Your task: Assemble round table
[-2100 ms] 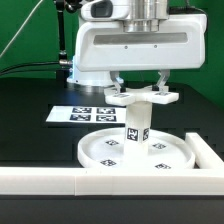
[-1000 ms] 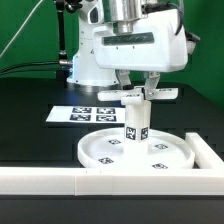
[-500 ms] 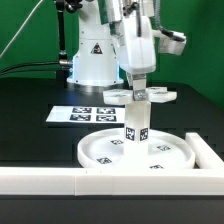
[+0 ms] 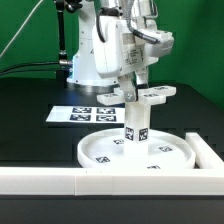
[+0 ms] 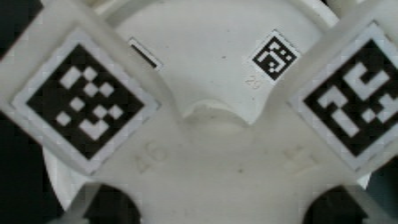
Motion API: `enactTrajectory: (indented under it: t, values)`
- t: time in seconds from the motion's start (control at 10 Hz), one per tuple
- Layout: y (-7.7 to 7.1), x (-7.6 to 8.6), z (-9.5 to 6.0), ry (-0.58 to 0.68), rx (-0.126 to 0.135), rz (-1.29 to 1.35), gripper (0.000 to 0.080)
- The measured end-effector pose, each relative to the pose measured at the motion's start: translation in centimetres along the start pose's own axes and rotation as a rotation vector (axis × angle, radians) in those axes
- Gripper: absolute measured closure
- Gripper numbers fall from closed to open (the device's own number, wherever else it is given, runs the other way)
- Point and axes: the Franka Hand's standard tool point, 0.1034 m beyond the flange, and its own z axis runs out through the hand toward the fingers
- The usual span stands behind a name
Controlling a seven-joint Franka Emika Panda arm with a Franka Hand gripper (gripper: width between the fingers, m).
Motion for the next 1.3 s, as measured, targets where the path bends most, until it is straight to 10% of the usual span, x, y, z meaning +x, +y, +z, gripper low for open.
enactTrajectory:
  t: [0.2, 0.3, 0.8, 1.3]
  values:
    - [-0.1, -0.3, -0.7, -0.012, 0.004, -0.044, 0.0344]
    - [-0.1, -0.7, -1.7, -0.027, 0.016, -0.052, 0.0178]
    - [0.0, -1.3, -2.7, -0.04, 0.029, -0.213, 0.0151]
    - [0.8, -2.7, -2.7, -0.042, -0.084, -0.869, 0.0151]
